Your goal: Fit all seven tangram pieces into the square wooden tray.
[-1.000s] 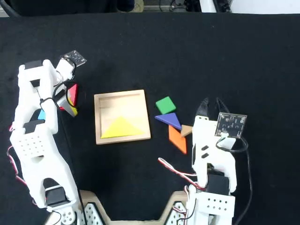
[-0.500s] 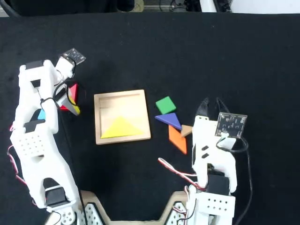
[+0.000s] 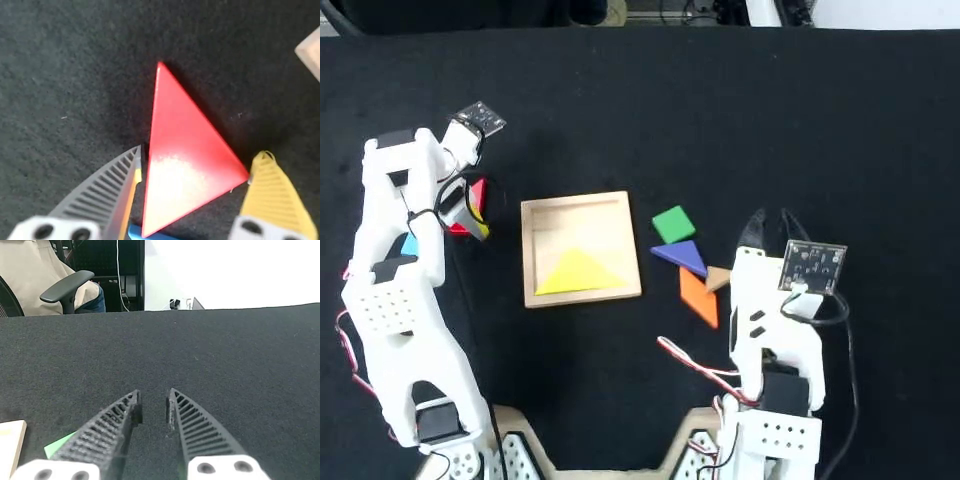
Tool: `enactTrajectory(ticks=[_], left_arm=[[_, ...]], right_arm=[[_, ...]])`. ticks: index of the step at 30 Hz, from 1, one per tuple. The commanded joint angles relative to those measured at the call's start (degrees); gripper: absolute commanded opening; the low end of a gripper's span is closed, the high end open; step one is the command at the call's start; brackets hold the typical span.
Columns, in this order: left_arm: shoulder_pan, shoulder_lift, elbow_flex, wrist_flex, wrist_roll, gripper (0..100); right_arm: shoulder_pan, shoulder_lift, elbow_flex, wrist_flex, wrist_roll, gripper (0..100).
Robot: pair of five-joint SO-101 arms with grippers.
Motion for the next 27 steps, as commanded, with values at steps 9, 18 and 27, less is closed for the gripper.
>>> enactTrajectory(ticks=[9,18,27], left_arm=[[1.5,-5.0,-1.7,2.5,0.2,31],[4.5,-14.3,-2.0,11.2,-0.1,20],[20.4,-25.7,-1.5,16.4,-2.4,20]], right_arm=[[-0.7,0.7,0.0,-1.6,0.6,9.6],[-0.7,0.7,0.0,-1.6,0.6,9.6],[2.7,0.1,0.0,-1.8,0.2,9.6]])
